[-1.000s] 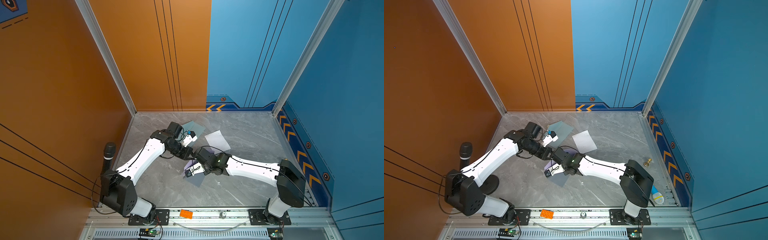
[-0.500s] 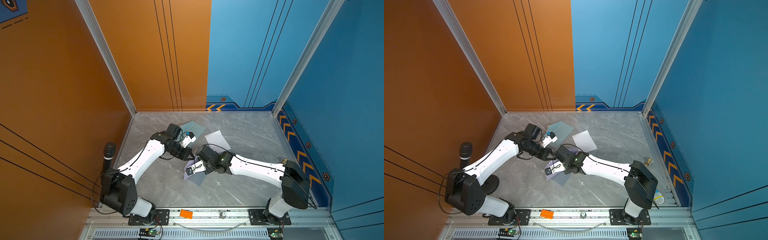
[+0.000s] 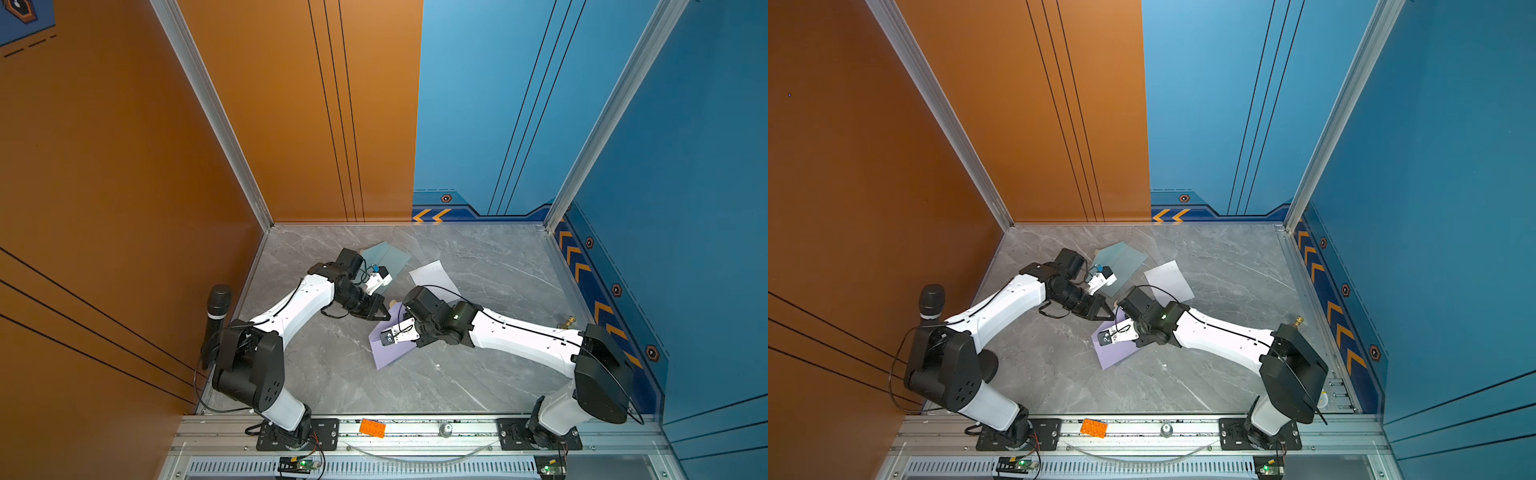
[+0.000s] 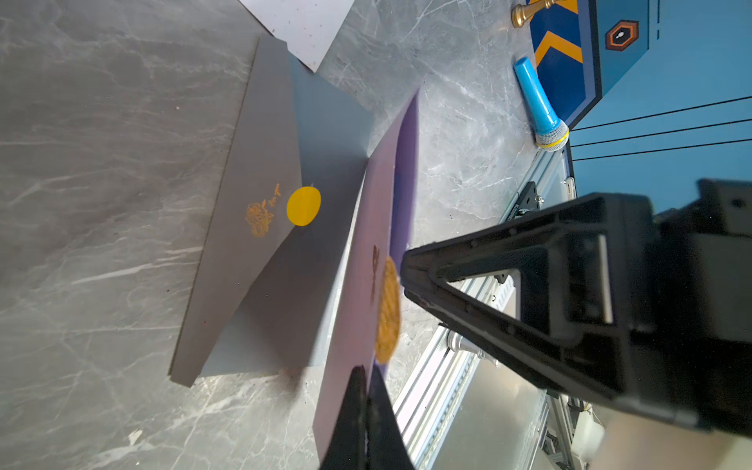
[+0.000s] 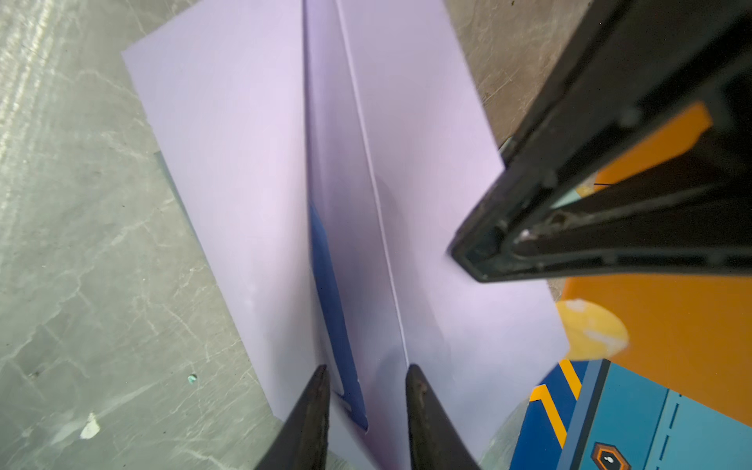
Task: Fold the letter paper in half and place it into the envelope
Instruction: Place the letter paper in the envelope.
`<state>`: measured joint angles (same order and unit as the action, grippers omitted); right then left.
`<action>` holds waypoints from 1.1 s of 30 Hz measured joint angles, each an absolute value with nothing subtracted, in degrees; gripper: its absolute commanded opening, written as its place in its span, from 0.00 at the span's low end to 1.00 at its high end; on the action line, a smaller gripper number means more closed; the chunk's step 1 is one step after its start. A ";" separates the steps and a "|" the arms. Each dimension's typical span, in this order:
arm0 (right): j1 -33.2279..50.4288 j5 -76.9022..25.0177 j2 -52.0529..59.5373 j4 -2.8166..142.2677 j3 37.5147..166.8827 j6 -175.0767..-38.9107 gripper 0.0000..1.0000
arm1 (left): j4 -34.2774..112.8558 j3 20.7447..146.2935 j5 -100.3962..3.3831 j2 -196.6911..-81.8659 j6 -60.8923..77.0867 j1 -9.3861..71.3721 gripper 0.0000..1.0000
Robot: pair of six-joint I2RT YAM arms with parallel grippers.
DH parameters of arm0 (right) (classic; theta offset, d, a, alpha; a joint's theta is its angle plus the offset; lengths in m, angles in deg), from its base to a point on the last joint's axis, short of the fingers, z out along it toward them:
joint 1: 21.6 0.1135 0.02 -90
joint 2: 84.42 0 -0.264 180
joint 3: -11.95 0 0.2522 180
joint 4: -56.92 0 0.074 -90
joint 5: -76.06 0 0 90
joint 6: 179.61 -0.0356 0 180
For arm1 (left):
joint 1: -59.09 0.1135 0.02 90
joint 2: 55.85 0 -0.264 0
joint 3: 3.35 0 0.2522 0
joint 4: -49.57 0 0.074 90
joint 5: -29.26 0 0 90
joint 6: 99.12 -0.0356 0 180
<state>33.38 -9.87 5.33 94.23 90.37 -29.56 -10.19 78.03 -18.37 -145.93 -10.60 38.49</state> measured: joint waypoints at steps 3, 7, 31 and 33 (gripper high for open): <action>32.51 -11.24 3.10 93.79 89.61 -30.15 0.36 | -10.19 78.95 -16.79 -145.76 -10.60 38.69 0.00; 30.95 -13.91 -1.05 93.16 88.49 -31.46 0.37 | -10.17 81.31 -14.58 -144.36 -10.60 38.80 0.00; 24.48 -23.02 -10.08 88.89 82.20 -37.05 0.39 | 5.74 80.48 -5.30 -141.65 -3.39 48.72 0.00; 24.46 -23.02 -10.16 88.59 82.15 -37.19 0.39 | 6.31 80.46 -4.77 -142.89 -3.23 49.03 0.00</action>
